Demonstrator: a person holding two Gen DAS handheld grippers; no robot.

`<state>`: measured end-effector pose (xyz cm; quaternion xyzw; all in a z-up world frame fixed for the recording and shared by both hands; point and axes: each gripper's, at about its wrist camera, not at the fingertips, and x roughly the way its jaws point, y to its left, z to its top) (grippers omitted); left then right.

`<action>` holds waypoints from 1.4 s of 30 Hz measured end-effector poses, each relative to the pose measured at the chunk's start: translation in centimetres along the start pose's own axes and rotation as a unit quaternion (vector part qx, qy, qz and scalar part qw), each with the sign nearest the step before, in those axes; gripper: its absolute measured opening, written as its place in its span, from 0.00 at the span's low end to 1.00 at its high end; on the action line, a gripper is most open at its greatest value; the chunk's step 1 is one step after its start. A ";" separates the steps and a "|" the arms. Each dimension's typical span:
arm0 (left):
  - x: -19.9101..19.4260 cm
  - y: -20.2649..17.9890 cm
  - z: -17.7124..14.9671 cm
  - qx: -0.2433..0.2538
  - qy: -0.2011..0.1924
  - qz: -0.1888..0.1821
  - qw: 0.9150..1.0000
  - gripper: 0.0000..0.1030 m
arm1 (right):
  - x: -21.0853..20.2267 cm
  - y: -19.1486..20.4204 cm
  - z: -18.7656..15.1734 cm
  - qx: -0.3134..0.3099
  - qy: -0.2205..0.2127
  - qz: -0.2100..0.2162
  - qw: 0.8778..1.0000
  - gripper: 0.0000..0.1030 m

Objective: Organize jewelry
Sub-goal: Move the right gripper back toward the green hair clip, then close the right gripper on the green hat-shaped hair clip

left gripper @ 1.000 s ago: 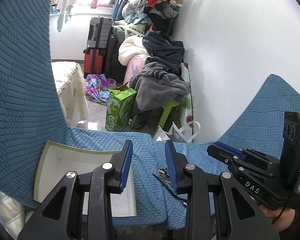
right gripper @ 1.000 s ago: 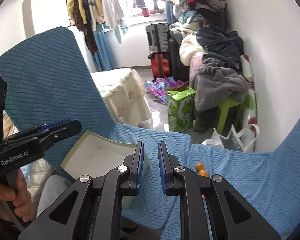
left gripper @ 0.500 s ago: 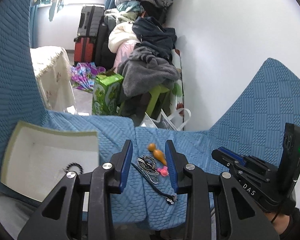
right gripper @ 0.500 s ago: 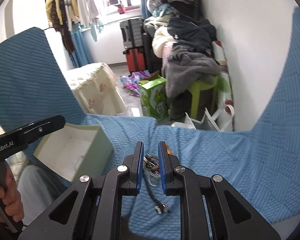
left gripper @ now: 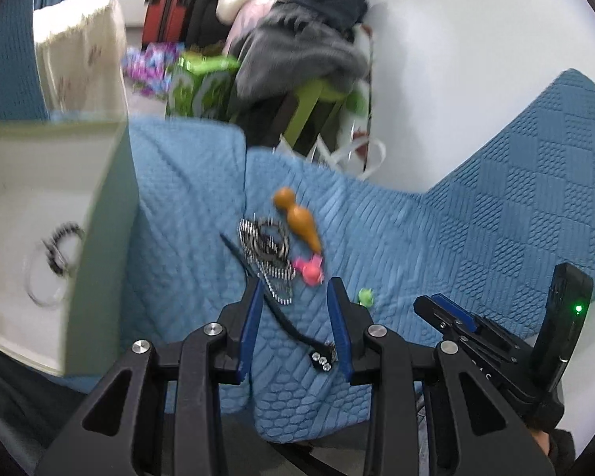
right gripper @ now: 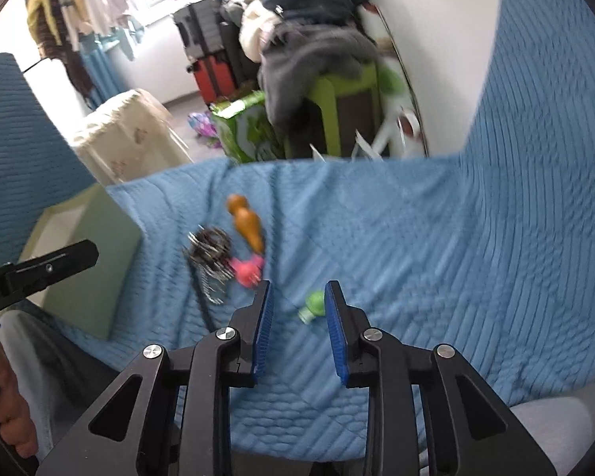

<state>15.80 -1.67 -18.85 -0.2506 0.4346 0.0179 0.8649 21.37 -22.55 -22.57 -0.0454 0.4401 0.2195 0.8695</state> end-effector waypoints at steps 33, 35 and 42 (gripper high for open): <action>10.1 -1.0 -2.2 -0.002 0.069 0.104 0.992 0.22 | 8.4 -1.0 0.4 -0.022 0.098 -0.009 0.995 0.27; 10.3 -1.4 -2.2 0.006 0.071 0.122 0.990 0.22 | 8.3 -1.2 0.4 -0.017 0.097 -0.008 0.995 0.27; 10.6 -1.9 -2.2 0.023 0.068 0.144 0.987 0.15 | 7.9 -1.0 0.2 -0.022 0.095 -0.007 0.995 0.27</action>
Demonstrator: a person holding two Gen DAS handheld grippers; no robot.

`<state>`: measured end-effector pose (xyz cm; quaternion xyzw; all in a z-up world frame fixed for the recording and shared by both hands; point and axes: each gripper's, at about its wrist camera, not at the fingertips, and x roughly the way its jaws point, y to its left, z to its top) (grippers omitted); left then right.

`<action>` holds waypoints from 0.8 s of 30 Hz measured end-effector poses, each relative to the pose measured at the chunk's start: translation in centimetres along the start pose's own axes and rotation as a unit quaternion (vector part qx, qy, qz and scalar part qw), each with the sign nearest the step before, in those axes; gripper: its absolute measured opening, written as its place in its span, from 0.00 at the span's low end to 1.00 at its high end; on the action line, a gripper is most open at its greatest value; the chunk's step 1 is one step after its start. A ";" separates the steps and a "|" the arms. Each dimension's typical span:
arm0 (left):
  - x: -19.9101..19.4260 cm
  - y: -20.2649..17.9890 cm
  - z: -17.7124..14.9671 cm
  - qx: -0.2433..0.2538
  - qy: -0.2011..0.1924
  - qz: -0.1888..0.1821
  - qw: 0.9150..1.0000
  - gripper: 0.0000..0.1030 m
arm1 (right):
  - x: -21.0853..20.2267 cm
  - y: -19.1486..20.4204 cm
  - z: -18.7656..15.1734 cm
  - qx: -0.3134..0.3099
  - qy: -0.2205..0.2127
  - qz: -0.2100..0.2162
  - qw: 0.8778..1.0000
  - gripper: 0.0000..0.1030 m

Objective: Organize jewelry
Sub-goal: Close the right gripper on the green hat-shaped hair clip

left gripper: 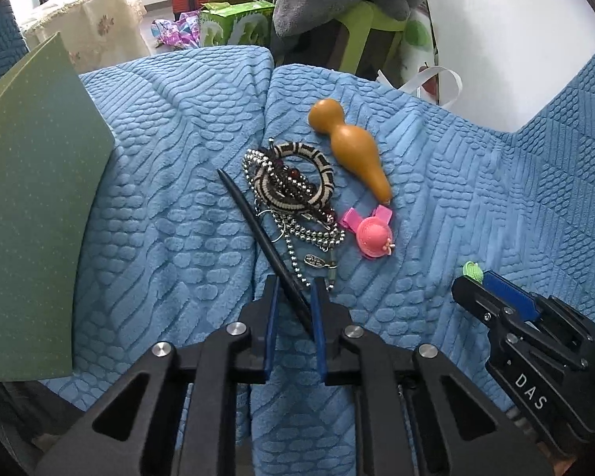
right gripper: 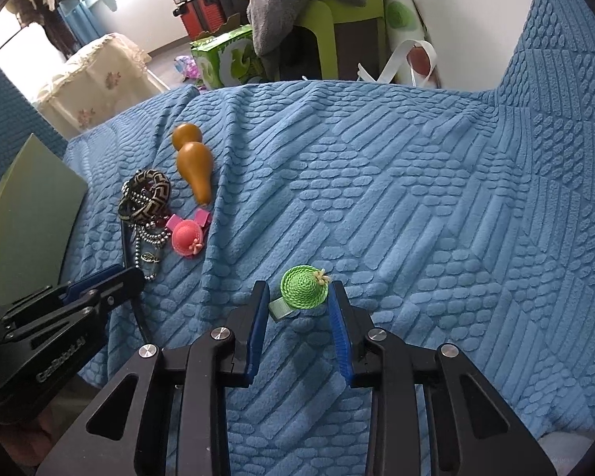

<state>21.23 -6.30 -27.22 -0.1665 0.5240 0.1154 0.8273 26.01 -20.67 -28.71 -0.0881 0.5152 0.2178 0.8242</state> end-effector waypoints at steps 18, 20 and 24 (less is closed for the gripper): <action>-2.4 4.0 -1.4 0.012 0.014 -0.057 0.998 0.06 | -1.5 3.1 -1.0 -0.028 -0.008 0.034 0.999 0.27; -3.0 4.4 -1.4 0.011 0.010 -0.059 0.998 0.06 | -1.7 3.5 -1.2 -0.031 -0.009 0.033 0.999 0.27; -4.0 4.6 -1.2 0.018 0.004 -0.065 0.998 0.06 | -2.4 4.2 -1.4 -0.028 -0.013 0.033 0.999 0.27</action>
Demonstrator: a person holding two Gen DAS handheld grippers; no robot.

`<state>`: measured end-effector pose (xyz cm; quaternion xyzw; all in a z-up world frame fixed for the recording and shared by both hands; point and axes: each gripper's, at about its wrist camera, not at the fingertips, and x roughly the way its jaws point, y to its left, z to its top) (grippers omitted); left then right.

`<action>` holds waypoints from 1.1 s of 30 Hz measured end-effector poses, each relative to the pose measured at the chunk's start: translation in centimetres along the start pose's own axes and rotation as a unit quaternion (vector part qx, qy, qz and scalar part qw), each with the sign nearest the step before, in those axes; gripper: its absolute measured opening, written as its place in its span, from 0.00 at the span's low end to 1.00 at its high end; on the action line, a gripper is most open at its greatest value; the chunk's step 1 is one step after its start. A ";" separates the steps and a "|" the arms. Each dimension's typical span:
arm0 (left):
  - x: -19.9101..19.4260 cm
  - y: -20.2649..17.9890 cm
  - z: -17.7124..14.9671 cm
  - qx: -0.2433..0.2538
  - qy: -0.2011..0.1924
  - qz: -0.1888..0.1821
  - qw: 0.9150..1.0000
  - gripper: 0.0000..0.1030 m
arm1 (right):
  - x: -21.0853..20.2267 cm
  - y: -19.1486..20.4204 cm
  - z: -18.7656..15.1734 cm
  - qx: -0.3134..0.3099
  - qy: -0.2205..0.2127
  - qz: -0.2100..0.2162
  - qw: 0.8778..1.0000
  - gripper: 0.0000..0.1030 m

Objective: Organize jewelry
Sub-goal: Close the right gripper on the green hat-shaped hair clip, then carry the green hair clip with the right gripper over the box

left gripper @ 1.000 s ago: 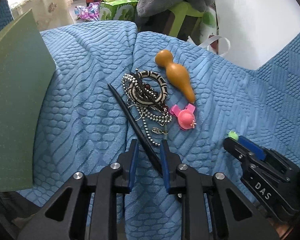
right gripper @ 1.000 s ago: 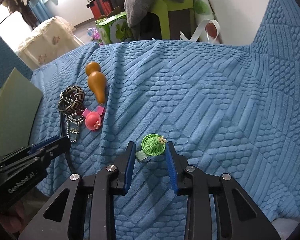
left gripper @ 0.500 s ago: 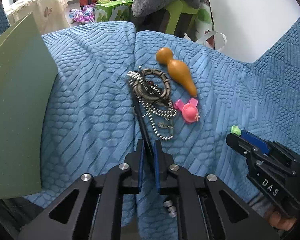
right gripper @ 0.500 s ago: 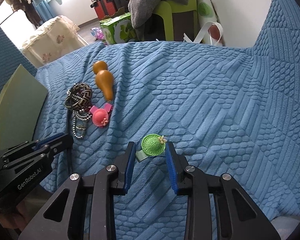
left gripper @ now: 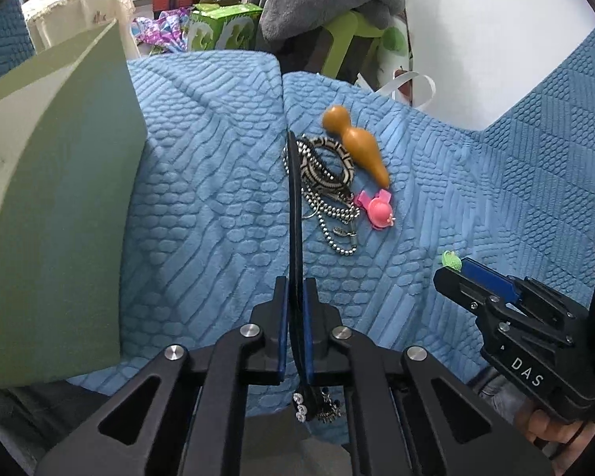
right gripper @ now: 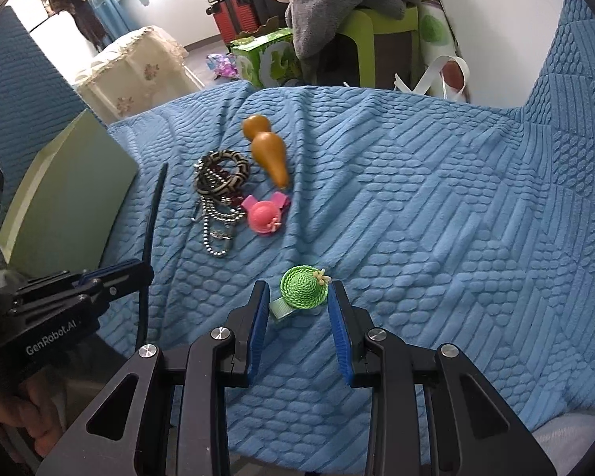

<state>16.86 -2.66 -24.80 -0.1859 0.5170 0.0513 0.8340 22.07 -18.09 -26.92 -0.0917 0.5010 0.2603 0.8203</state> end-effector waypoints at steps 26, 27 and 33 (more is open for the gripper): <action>-17.9 2.5 8.6 0.021 -0.111 -0.044 0.993 0.05 | -15.7 9.8 10.3 -0.030 -0.133 0.010 0.991 0.27; -18.8 2.8 9.0 0.023 -0.118 -0.043 0.992 0.05 | -16.4 10.4 10.7 -0.032 -0.141 0.014 0.989 0.27; -22.7 5.4 10.3 0.029 -0.146 -0.043 0.988 0.05 | -18.4 14.8 13.0 -0.046 -0.168 0.034 0.984 0.27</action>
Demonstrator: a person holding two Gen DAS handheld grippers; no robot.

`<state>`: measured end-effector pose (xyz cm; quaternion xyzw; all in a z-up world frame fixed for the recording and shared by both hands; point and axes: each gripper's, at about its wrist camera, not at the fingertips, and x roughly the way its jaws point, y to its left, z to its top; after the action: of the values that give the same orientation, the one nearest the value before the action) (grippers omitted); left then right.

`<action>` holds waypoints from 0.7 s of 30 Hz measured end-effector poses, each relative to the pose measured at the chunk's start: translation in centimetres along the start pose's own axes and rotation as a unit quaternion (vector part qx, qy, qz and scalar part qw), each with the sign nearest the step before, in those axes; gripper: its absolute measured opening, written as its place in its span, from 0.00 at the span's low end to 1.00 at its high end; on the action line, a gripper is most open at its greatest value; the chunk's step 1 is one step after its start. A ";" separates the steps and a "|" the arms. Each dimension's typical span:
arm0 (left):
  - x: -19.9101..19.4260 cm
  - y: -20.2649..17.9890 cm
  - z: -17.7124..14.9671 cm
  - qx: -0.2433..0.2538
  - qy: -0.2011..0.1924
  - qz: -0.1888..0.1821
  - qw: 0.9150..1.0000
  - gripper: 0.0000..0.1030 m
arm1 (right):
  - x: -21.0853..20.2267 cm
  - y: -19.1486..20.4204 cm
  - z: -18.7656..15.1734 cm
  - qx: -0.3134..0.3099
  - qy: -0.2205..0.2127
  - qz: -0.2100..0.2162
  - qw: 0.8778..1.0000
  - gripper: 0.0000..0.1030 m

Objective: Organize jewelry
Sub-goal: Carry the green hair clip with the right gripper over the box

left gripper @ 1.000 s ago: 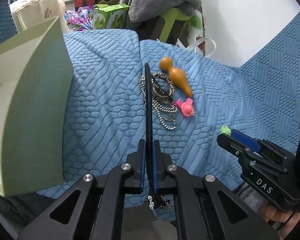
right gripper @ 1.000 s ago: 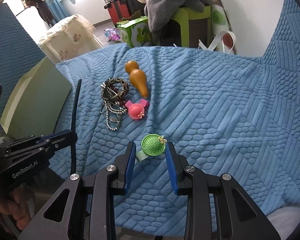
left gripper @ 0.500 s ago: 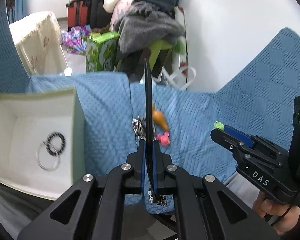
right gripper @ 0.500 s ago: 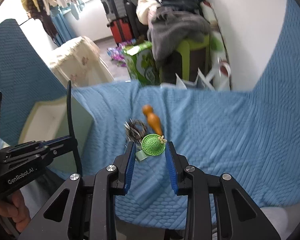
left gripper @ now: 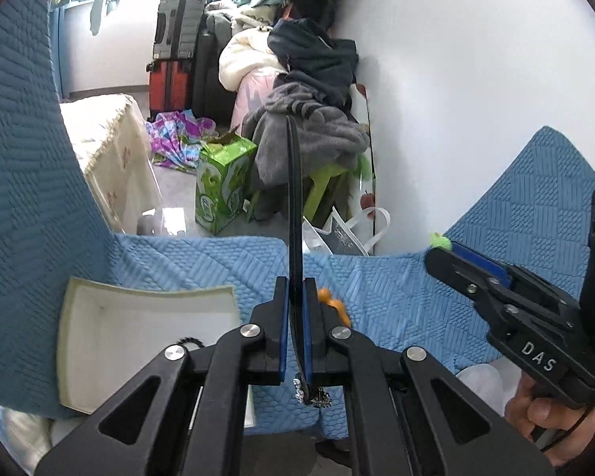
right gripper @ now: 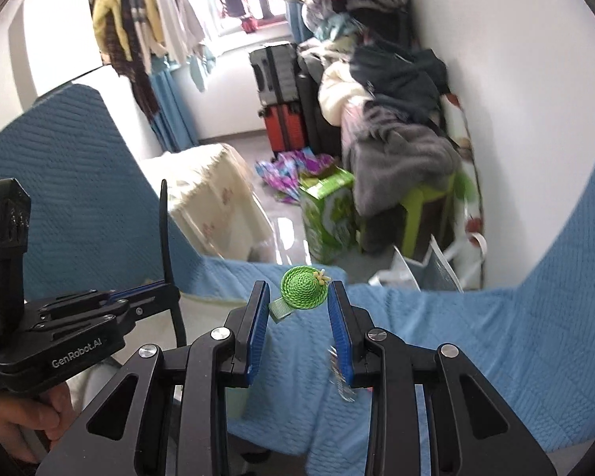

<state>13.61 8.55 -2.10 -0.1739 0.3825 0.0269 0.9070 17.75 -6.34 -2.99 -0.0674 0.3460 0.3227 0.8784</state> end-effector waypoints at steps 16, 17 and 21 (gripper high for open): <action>2.9 9.7 -2.9 -0.034 0.023 0.038 0.998 0.06 | 9.0 7.9 -2.9 -0.049 0.066 0.028 0.996 0.27; 3.1 10.1 -3.1 -0.036 0.026 0.039 0.998 0.06 | 9.8 8.2 -3.4 -0.052 0.075 0.027 0.995 0.27; 4.9 12.5 -4.3 -0.047 0.044 0.043 0.997 0.06 | 12.5 9.0 -5.2 -0.059 0.106 0.028 0.992 0.27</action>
<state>11.90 18.44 -12.02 -0.2014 0.4278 0.0758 0.8779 16.17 5.44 -14.11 -0.1433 0.4191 0.3585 0.8218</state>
